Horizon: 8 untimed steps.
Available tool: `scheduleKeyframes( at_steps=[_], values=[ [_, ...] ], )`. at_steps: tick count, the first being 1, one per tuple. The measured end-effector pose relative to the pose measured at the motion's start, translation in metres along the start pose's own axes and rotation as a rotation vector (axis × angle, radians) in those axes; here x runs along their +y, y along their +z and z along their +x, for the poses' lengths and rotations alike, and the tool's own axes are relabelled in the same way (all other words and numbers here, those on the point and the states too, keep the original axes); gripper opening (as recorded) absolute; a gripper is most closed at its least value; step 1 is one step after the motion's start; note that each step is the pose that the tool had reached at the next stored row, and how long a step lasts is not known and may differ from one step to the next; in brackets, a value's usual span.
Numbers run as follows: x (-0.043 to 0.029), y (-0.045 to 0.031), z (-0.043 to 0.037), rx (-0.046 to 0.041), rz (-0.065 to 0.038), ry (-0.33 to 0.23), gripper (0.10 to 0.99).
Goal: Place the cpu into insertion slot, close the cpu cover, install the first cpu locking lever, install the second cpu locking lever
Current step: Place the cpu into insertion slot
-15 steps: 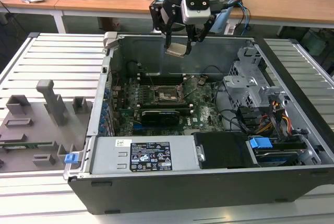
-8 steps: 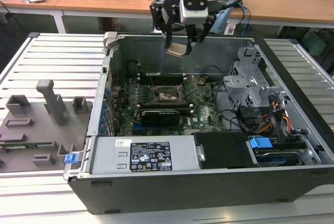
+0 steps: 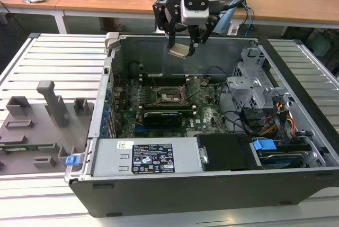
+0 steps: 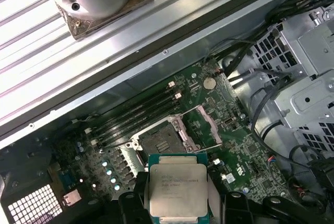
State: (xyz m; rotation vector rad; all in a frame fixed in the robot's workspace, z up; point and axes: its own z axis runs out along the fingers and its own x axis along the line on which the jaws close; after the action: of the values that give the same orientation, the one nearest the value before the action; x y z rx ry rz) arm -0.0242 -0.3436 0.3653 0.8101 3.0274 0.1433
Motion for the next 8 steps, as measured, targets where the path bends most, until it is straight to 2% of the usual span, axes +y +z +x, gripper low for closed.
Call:
scheduleKeyframes(
  at_steps=[8],
  values=[
    [0.0,0.0,0.0,-0.0032,-0.001,0.036,0.537]
  ],
)
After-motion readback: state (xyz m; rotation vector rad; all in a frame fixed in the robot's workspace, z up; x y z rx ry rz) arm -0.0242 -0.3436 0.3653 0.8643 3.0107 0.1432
